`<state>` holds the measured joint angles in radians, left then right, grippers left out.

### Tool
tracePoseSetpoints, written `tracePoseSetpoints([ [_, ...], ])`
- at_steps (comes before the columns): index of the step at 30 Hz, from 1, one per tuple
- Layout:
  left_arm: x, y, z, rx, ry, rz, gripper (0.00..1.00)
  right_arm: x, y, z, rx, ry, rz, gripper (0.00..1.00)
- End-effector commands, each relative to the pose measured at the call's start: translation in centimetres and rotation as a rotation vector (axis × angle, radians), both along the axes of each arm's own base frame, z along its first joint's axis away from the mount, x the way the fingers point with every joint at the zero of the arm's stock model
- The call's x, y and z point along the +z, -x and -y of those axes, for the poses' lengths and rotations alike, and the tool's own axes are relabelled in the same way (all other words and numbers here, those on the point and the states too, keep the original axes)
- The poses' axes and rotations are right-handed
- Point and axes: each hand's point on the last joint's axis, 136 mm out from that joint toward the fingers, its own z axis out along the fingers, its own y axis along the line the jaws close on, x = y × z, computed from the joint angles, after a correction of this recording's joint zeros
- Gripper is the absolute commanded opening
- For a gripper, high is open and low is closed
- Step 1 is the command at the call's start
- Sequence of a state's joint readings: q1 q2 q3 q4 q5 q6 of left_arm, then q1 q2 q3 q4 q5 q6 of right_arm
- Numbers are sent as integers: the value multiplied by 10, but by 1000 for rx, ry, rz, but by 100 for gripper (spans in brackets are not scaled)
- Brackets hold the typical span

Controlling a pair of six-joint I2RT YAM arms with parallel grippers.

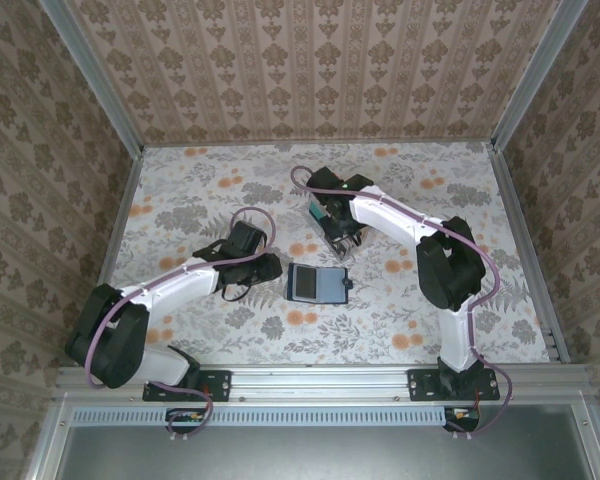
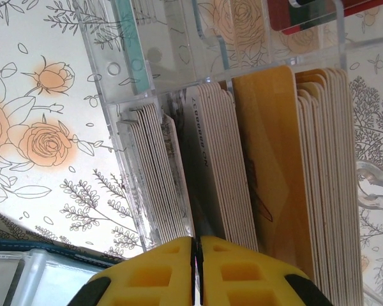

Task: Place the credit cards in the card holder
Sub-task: Pick up the credit card from the storage box.

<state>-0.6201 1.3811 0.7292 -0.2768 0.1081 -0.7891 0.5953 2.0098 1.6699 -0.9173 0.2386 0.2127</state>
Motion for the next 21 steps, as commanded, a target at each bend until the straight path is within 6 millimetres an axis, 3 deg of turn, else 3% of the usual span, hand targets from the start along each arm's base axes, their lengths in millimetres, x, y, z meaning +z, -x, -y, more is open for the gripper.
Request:
tracePoseSetpoints([
  [1, 10, -9, 3, -2, 10, 23, 45, -9, 4, -1, -11, -5, -53, 14],
  [9, 10, -7, 1, -2, 9, 24, 45, -11, 4, 1, -14, 4, -51, 9],
  [14, 16, -7, 0, 0, 12, 33, 45, 15, 4, -2, -15, -48, -5, 7],
  [21, 41, -12, 0, 4, 32, 93, 46, 51, 17, 1, -9, -126, 45, 6],
])
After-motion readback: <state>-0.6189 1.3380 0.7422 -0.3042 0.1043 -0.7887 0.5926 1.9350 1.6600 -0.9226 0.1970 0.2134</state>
